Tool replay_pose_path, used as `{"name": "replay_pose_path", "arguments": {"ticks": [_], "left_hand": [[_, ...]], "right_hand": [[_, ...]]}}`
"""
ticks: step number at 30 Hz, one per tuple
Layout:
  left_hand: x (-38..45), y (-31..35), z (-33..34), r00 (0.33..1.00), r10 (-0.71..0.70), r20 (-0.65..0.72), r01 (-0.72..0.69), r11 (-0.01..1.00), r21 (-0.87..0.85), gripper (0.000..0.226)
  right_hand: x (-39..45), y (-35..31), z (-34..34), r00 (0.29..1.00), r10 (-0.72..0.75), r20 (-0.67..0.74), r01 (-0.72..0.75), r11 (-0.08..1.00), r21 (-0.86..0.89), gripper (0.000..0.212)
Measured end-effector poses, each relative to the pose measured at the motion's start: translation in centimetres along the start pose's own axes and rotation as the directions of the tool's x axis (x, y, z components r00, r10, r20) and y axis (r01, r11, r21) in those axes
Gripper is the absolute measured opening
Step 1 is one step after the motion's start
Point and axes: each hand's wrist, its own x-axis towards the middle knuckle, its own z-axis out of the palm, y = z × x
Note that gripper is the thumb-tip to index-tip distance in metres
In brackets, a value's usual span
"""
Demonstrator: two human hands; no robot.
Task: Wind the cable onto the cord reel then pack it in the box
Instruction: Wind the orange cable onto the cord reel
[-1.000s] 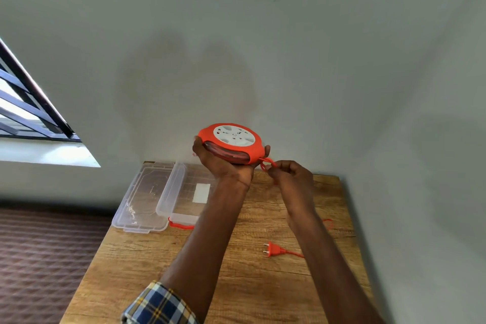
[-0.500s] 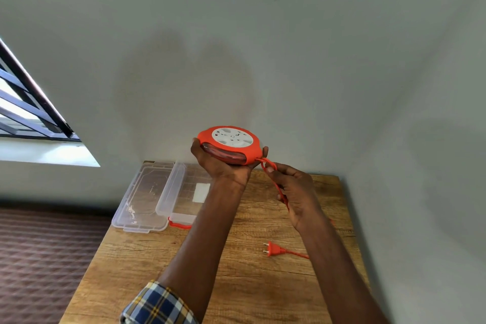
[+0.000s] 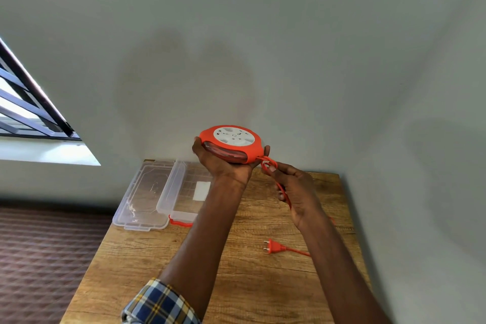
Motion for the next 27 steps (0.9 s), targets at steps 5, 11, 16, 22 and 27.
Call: {"name": "replay_pose_path", "arguments": {"ticks": [5,11,16,22,27], "left_hand": [[-0.2,0.2,-0.2,1.000,-0.012,-0.008,0.012,1.000,-0.004,0.088],[0.1,0.8,-0.4,1.000,-0.021,-0.020,0.020,0.999,-0.043,0.088],[0.0,0.9,-0.4,0.999,0.013,-0.029,-0.013,1.000,-0.006,0.087],[0.1,0.8,-0.7,0.999,0.033,-0.031,-0.033,0.999,-0.001,0.086],[-0.2,0.5,-0.5,0.999,0.026,-0.046,-0.026,1.000,0.010,0.086]], "right_hand": [[0.1,0.1,-0.4,0.999,0.032,0.015,-0.033,0.999,0.021,0.021],[0.1,-0.2,-1.0,0.990,0.001,0.142,0.005,0.999,-0.043,0.015],[-0.3,-0.1,-1.1,0.972,0.045,0.231,-0.057,0.997,0.046,0.025],[-1.0,-0.9,0.2,0.996,-0.023,0.087,0.024,1.000,-0.014,0.024],[-0.8,-0.9,1.2,0.981,-0.140,-0.131,0.136,0.990,-0.042,0.025]]}}
